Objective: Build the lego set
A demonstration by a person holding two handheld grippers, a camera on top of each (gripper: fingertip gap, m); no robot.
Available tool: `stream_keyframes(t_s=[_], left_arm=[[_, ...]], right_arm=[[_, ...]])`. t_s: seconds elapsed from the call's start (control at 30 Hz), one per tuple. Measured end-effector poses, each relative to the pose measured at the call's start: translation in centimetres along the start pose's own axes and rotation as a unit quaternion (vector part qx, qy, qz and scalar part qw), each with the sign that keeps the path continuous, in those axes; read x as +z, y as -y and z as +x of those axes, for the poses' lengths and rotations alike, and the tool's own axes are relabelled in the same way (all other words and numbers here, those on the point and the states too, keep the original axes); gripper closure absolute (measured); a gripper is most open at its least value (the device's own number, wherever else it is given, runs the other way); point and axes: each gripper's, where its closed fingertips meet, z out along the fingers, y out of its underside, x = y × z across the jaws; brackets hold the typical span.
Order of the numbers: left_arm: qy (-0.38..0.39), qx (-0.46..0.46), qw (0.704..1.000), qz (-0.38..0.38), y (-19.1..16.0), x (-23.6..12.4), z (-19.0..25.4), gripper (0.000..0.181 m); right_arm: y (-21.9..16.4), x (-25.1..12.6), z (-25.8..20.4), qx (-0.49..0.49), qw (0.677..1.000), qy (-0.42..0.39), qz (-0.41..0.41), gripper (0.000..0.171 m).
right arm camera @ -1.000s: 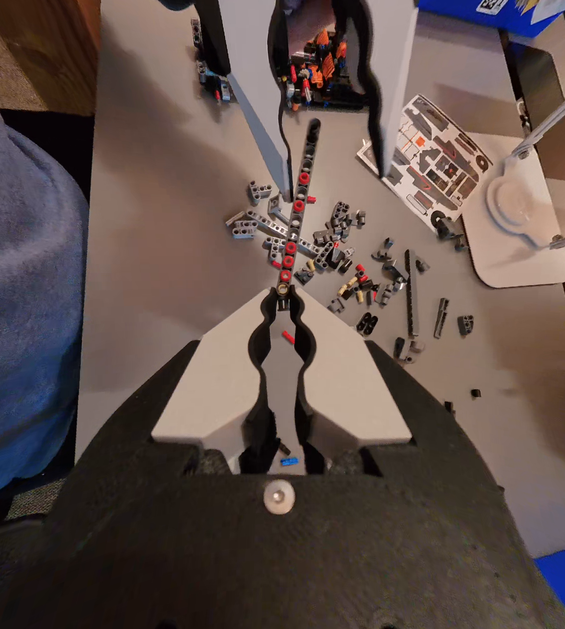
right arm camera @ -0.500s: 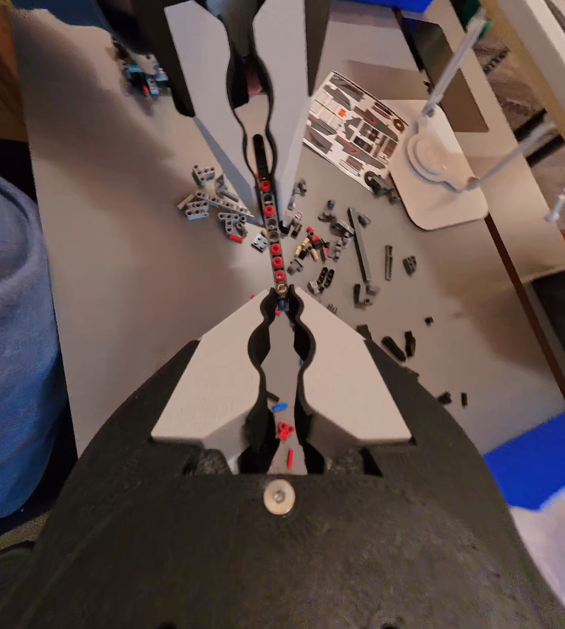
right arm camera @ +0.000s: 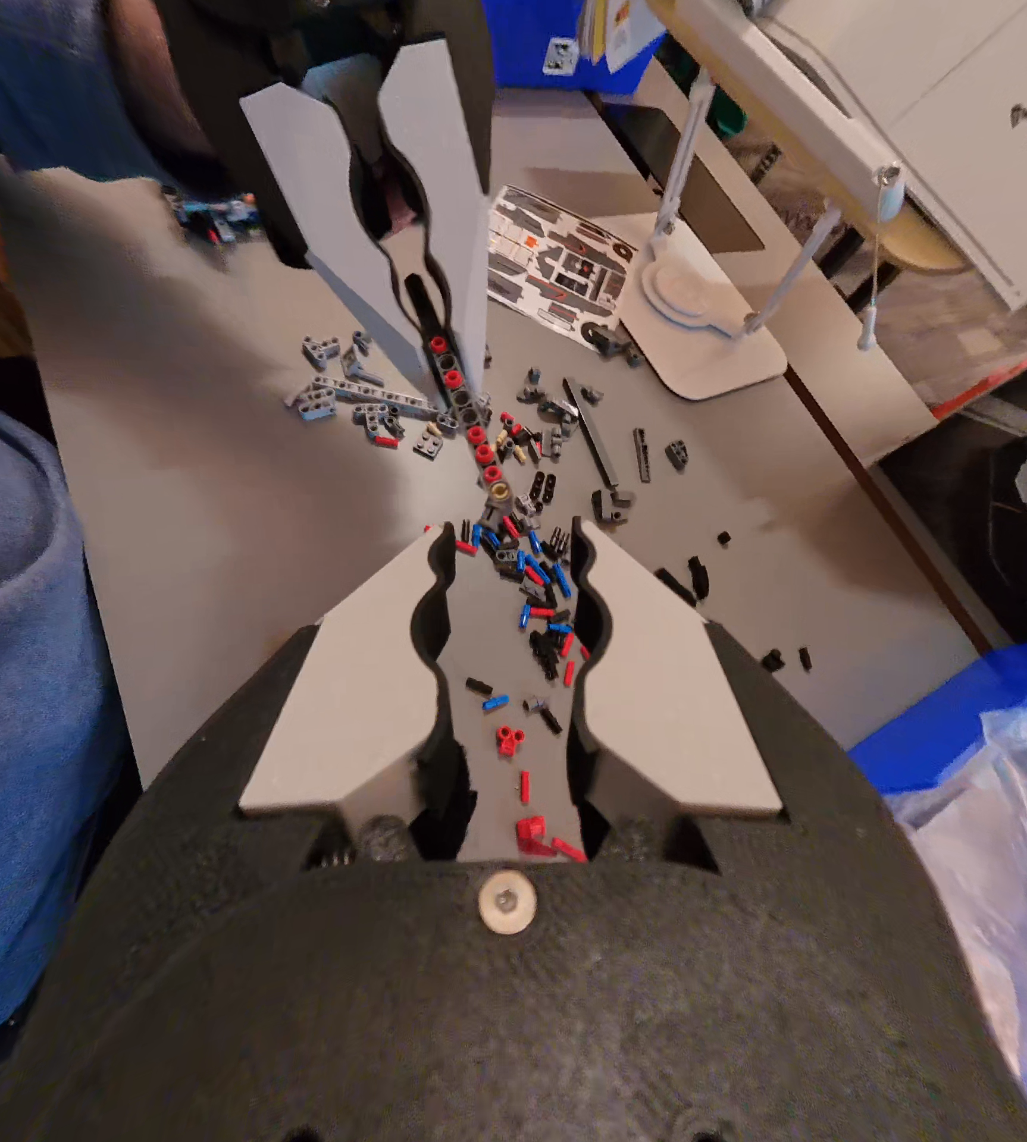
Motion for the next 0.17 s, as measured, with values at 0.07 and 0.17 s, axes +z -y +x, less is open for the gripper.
stream_keyframes(t_s=[0.07,0.17], left_arm=[[0.009,-0.010,1.000,0.001,-0.2,-0.8,-0.3,0.177],[0.023,-0.015,1.000,-0.006,-0.8,-1.8,-0.6,0.177]], right_arm=[[0.4,0.5,-0.2,-0.018,1.000,0.012,0.002,0.135],[1.1,1.6,-0.3,-0.036,0.999,0.021,0.009,0.135]])
